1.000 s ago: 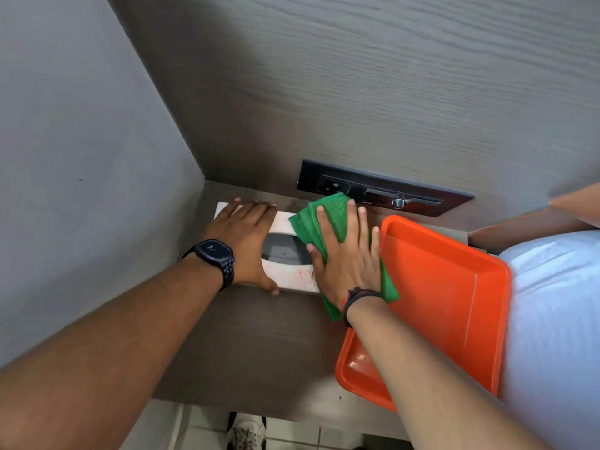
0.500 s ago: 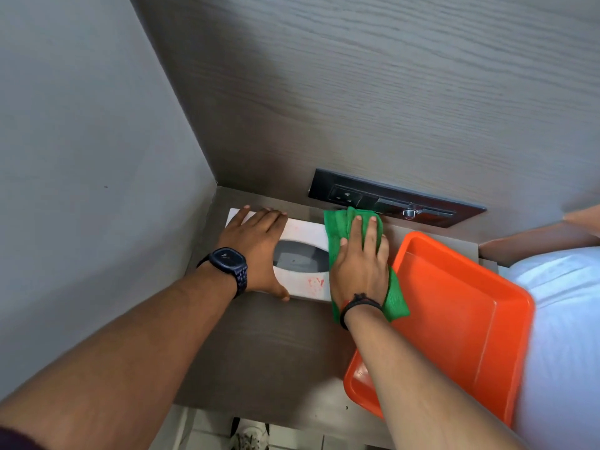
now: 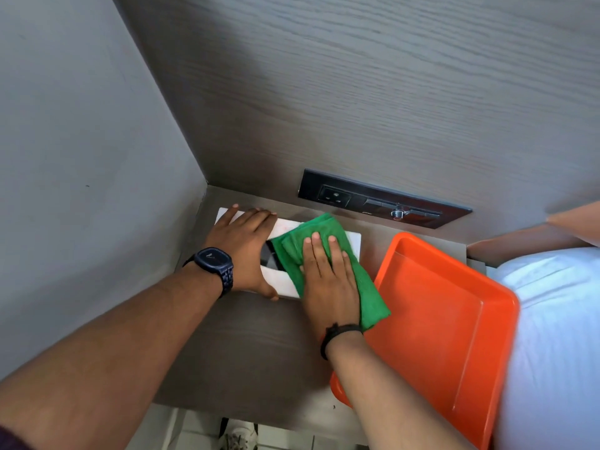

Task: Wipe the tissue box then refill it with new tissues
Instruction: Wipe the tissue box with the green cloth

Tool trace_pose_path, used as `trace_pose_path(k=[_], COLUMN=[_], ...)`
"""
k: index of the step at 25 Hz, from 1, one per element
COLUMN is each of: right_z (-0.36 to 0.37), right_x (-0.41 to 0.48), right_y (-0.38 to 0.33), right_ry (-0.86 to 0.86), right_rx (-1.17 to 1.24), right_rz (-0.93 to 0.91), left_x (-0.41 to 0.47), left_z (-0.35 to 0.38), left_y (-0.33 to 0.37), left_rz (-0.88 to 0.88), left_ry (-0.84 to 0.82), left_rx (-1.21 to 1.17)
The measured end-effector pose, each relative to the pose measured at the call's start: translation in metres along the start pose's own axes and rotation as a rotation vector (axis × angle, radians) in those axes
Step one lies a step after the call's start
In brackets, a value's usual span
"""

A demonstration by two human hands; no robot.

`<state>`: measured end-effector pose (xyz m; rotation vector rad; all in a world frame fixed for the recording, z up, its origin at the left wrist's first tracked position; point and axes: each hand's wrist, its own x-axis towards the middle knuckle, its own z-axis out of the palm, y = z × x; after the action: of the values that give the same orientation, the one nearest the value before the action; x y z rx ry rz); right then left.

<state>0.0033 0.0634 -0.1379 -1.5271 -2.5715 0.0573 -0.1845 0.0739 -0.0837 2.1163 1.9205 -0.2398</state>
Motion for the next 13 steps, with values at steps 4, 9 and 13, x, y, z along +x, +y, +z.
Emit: trace_pose_path(k=[4,9,13], right_z=[-0.005,0.007,0.011], right_x=[0.014,0.043,0.031], right_y=[0.014,-0.013,-0.040], right_ry=[-0.004,0.061,0.071], right_rx=[0.056,0.088,0.067], right_rz=[0.331,0.349,0.140], left_x=[0.000,0.001,0.000], left_z=[0.001,0.001,0.004], left_y=[-0.001,-0.003,-0.008], left_rz=[-0.001,0.003,0.033], left_ry=[-0.012,0.020,0.038], left_rx=[-0.004,-0.034,-0.079])
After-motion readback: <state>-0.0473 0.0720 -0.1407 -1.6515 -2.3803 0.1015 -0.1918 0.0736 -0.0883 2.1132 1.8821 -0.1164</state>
